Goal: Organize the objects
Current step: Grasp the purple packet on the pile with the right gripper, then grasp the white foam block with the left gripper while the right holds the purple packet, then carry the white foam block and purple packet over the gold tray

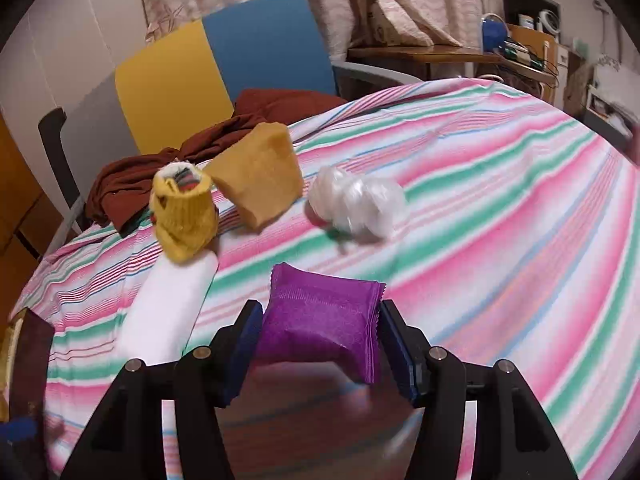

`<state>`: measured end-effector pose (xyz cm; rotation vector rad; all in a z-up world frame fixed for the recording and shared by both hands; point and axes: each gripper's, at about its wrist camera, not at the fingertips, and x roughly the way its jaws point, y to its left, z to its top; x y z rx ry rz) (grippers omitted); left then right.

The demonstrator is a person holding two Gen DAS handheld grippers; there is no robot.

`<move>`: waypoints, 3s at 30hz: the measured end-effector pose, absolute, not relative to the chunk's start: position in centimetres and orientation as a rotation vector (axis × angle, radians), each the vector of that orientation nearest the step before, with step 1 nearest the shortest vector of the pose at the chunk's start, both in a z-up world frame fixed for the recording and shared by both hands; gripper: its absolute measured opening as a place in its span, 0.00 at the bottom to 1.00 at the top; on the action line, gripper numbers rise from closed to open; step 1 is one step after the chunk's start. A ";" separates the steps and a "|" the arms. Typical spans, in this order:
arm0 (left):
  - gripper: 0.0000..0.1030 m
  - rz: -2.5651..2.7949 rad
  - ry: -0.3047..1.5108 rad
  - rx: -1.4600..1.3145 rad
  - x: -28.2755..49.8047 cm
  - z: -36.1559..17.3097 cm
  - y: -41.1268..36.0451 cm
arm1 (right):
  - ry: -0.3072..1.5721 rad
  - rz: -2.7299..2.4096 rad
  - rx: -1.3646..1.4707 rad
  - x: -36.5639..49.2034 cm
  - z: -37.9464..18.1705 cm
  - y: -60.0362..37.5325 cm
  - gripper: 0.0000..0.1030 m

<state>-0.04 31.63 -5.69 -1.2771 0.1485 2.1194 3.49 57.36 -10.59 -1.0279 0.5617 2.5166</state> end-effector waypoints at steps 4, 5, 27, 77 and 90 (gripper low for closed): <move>0.80 2.090 0.183 -1.277 -1.7 -6.1 35.2 | 0.579 2.511 -0.994 5.3 -10.7 56.7 0.59; 0.80 2.086 0.196 -1.280 -2.3 -6.3 36.3 | 0.575 2.510 -0.987 5.5 -10.7 56.4 0.59; 0.80 2.191 0.447 -1.122 -6.6 -11.0 45.1 | 0.537 2.492 -0.948 5.8 -11.0 55.9 0.59; 0.56 2.332 0.311 -0.928 0.9 -9.5 34.3 | 0.284 2.511 -0.913 7.0 -9.7 51.6 0.59; 0.56 2.322 0.242 -0.901 4.0 -8.6 31.0 | 0.206 2.546 -0.944 8.3 -9.8 47.9 0.59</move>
